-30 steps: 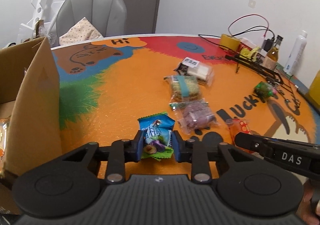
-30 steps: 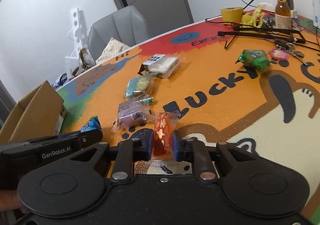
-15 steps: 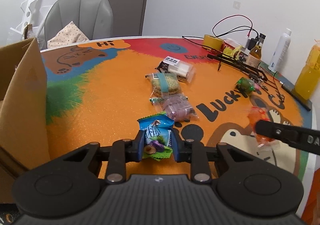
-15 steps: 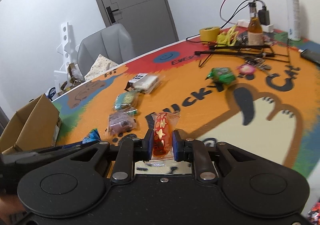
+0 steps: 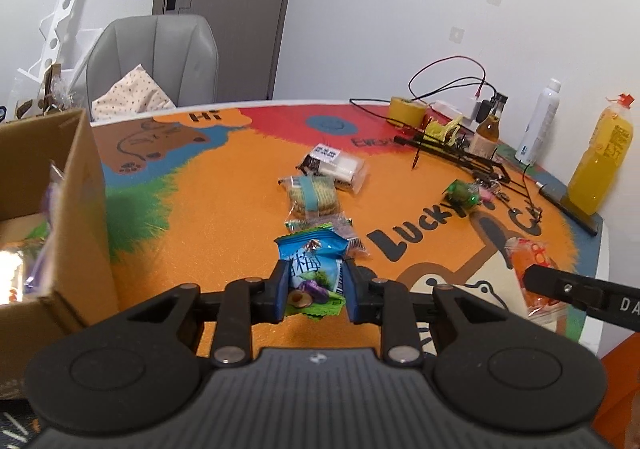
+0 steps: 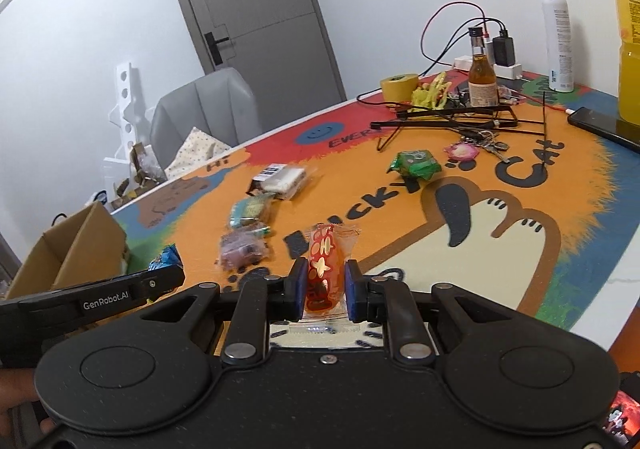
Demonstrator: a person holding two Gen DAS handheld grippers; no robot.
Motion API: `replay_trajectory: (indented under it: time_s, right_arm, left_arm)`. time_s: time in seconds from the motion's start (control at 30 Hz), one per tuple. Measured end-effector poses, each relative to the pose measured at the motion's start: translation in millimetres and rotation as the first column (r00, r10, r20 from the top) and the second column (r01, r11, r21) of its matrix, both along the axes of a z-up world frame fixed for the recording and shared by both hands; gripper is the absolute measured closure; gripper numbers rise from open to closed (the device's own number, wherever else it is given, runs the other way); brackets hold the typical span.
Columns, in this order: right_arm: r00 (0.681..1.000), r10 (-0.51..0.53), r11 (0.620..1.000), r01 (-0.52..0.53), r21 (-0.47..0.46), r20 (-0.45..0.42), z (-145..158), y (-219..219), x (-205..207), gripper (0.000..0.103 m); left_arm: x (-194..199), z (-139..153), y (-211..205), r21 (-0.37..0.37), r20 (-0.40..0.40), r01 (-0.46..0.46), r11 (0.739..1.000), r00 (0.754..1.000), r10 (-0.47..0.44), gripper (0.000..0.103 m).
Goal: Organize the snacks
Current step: 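Carry both candies to the cardboard box and release them inside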
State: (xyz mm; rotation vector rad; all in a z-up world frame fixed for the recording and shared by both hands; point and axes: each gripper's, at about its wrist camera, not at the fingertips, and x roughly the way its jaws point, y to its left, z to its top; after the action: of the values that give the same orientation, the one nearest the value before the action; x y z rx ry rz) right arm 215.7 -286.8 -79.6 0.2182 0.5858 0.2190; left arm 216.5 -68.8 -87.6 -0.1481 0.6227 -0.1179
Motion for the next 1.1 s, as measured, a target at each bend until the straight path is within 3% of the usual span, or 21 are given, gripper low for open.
replay_trajectory:
  time_s: [0.47, 0.77, 1.1]
  right_arm:
    - [0.995, 0.08, 0.996, -0.081, 0.022, 0.062, 23, 29, -27, 0.086]
    - [0.973, 0.213, 0.974, -0.219, 0.065, 0.088, 34, 71, -33, 0.086]
    - [0.947, 0.299, 0.946, -0.311, 0.091, 0.121, 50, 111, -23, 0.086]
  left_arm:
    - [-43, 36, 23, -0.033, 0.078, -0.017, 0.999, 0.997, 0.02, 0.076]
    - [-80, 73, 48, -0.008, 0.134, -0.097, 0.995, 0.986, 0.097, 0.076]
    - [-98, 86, 93, 0.005, 0.152, -0.192, 0.981, 0.97, 0.188, 0.076]
